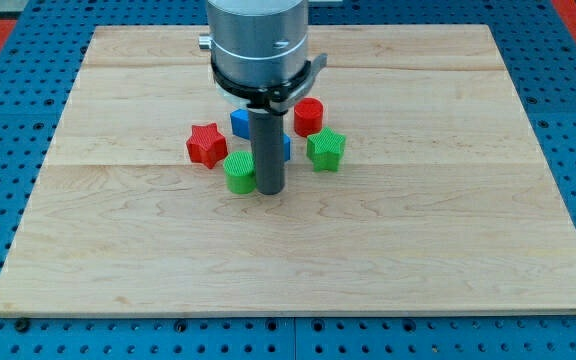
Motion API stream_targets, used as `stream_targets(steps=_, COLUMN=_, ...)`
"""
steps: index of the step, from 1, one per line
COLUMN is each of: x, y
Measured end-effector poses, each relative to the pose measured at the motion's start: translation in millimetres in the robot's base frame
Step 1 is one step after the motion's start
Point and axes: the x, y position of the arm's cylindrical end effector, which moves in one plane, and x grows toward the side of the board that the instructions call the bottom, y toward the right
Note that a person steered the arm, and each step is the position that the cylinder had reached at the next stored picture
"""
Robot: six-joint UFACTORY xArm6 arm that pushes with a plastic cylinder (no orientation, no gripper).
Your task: Move the heart to the bottom of the green star
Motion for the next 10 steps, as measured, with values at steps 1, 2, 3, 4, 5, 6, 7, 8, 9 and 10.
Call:
stream_targets(steps=1, x=6, y=71)
stream_targets(steps=2, x=-28, y=183)
stream_targets(steps=3, x=-140, y=207)
stream_targets(steps=4, x=-252, y=134)
stream_targets(steps=5, x=-287, y=97)
stream_targets(steps=6, x=-286, y=69)
stream_targets(steps=7, x=-283, y=4)
stream_targets(steps=8, x=-271, y=-45)
stream_targets(steps=9, x=-219, y=-40)
stream_targets(steps=10, x=-203, y=-45)
